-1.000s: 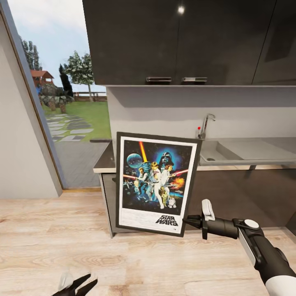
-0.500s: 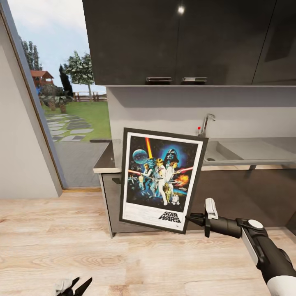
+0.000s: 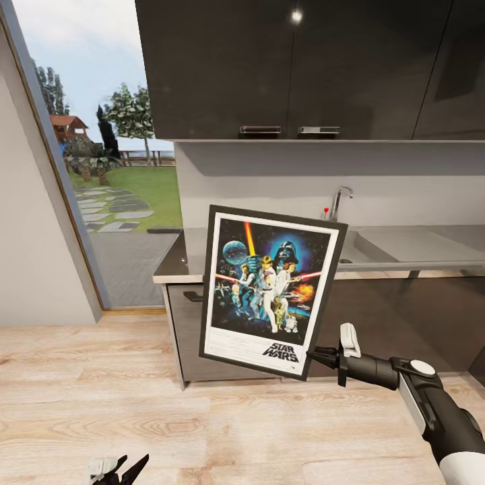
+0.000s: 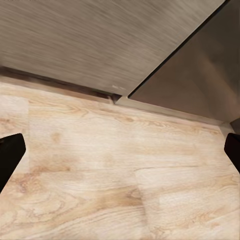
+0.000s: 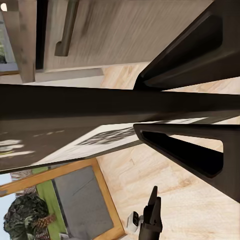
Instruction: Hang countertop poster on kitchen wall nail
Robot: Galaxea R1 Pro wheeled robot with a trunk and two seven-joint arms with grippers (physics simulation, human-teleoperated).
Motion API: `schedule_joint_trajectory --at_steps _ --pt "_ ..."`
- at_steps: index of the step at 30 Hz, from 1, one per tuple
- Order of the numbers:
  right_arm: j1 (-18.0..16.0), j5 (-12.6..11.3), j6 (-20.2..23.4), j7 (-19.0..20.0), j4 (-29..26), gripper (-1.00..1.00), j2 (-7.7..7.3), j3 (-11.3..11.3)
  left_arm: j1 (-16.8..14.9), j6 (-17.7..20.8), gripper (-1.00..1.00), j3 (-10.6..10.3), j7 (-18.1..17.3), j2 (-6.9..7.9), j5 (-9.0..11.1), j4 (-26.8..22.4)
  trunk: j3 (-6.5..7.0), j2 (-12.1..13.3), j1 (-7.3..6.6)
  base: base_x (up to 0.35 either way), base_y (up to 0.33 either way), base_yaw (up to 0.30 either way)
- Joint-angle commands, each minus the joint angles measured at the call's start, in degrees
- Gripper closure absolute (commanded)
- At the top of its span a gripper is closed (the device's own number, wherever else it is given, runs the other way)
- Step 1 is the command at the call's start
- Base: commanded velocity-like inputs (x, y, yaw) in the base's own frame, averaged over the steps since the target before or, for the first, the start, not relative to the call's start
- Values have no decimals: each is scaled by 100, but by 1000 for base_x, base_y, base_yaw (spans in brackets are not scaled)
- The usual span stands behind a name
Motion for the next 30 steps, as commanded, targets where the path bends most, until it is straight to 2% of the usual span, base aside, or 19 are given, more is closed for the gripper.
schedule_joint_trajectory --at_steps 1,30 --pt "-4 -27 83 40 1 100 -1 1 -5 -25 -100 -13 -11 1 11 5 -6 -3 0 0 0 0" --pt "1 -33 82 40 2 100 8 15 -5 15 -100 -16 0 1 7 5 497 1120 -615 0 0 0"
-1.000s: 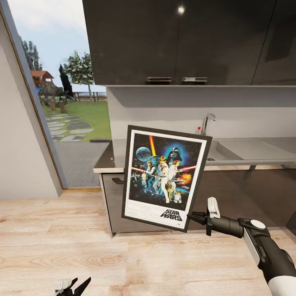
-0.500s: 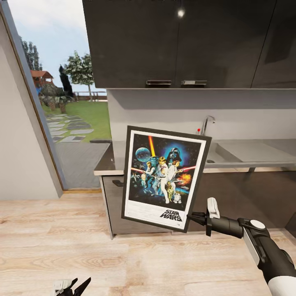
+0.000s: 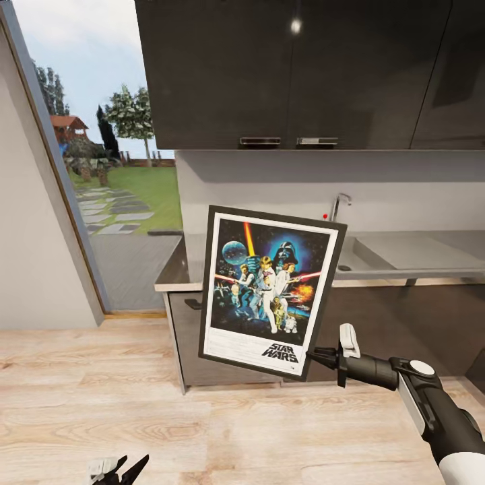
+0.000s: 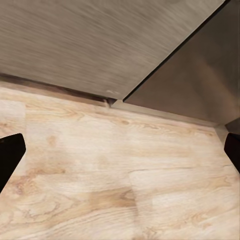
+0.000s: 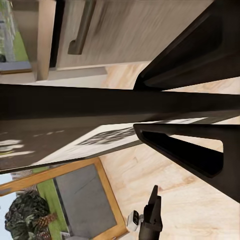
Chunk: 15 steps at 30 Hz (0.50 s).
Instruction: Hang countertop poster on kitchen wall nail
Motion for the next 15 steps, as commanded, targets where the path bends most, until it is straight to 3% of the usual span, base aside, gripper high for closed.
schedule_joint_trajectory --at_steps 1,15 --pt "-4 -27 84 40 2 100 -1 -2 -4 -28 -100 -16 -13 1 10 5 12 38 -23 0 0 0" --pt "-4 -38 84 40 2 100 -1 -2 -4 -28 -100 -11 -13 1 14 5 263 599 -330 0 0 0"
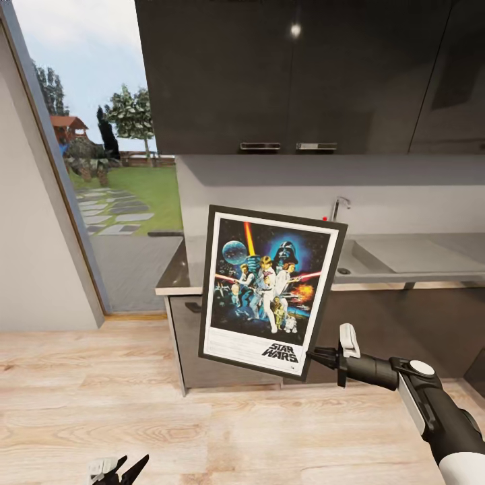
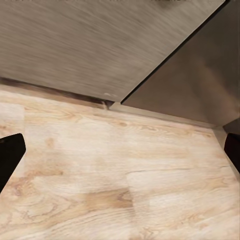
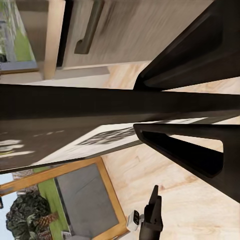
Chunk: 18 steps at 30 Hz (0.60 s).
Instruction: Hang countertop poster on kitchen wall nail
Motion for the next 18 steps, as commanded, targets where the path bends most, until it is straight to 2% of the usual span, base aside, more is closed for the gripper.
schedule_joint_trajectory --at_steps 1,18 --pt "-4 -25 84 40 2 100 -1 -5 -4 -28 -100 -14 -13 1 12 5 12 37 -22 0 0 0" --pt "-4 -27 75 48 2 100 -2 -11 -4 -28 -100 -14 -6 -2 4 5 317 719 -396 0 0 0"
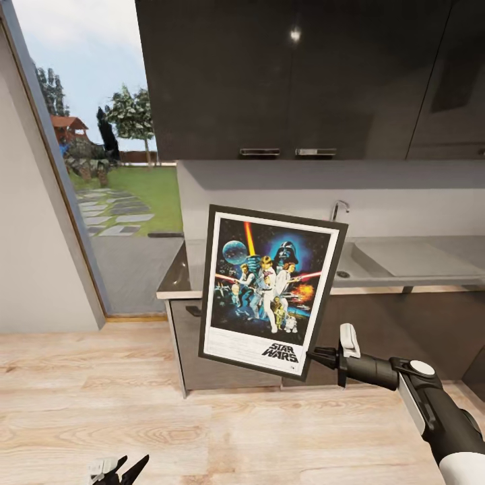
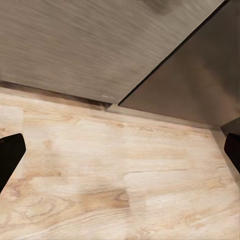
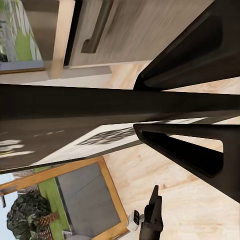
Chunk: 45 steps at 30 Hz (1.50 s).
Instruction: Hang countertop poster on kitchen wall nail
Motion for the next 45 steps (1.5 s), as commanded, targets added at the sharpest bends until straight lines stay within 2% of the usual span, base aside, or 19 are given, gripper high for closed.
schedule_joint_trajectory --at_steps 1,45 --pt "-4 -26 84 40 2 100 -1 -2 -5 -28 -100 -13 -12 1 11 5 11 37 -22 0 0 0" --pt "-4 -43 92 47 -6 100 0 -2 -5 -20 -100 -13 -19 11 11 5 801 1801 -989 0 0 0"
